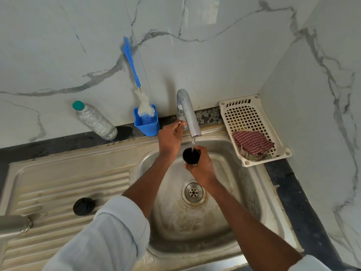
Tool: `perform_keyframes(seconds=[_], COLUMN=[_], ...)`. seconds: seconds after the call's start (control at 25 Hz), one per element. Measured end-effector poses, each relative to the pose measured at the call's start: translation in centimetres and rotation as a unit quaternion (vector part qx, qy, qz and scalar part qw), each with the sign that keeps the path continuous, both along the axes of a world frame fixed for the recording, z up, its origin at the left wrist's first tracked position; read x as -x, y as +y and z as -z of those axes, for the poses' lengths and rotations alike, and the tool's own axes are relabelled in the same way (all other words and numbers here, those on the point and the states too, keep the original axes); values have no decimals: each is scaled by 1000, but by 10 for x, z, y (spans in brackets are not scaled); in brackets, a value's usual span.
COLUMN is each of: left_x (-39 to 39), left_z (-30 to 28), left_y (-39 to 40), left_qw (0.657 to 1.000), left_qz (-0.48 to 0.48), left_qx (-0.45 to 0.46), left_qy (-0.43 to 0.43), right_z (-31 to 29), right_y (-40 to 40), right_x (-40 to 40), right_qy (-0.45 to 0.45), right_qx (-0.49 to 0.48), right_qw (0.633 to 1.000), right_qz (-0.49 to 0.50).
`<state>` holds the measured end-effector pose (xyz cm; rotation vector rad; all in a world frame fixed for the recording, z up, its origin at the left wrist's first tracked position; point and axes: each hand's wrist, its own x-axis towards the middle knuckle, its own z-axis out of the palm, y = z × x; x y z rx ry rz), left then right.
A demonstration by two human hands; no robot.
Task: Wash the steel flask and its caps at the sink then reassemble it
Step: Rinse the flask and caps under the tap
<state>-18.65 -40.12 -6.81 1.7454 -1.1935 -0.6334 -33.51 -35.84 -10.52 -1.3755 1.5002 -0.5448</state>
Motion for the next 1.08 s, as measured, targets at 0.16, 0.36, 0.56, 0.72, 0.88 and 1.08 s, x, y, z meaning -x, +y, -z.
perform_keyframes(seconds=[0.16, 0.36, 0.56, 0.72, 0.88, 1.08], left_x=[1, 3, -17, -56, -82, -87], left_z=[1, -4, 13, 42, 62, 66], left_y=[1, 2, 68, 169, 230, 233], left_qw=[1000, 996, 996, 948, 919, 927], left_qz=[-6, -2, -36, -18, 12, 12], left_qx=[-6, -34, -79, -107, -197, -204], left_qy=[14, 83, 1, -300, -342, -314], right_z=[7, 13, 28, 45, 53, 55], right_y=[4, 1, -4, 1, 3, -3], right_x=[6, 13, 19, 25, 22, 18], right_qy=[27, 32, 38, 47, 42, 40], right_qx=[15, 6, 2, -13, -24, -24], right_qw=[999, 999, 997, 992, 991, 992], right_qz=[-18, -20, -61, -115, -123, -118])
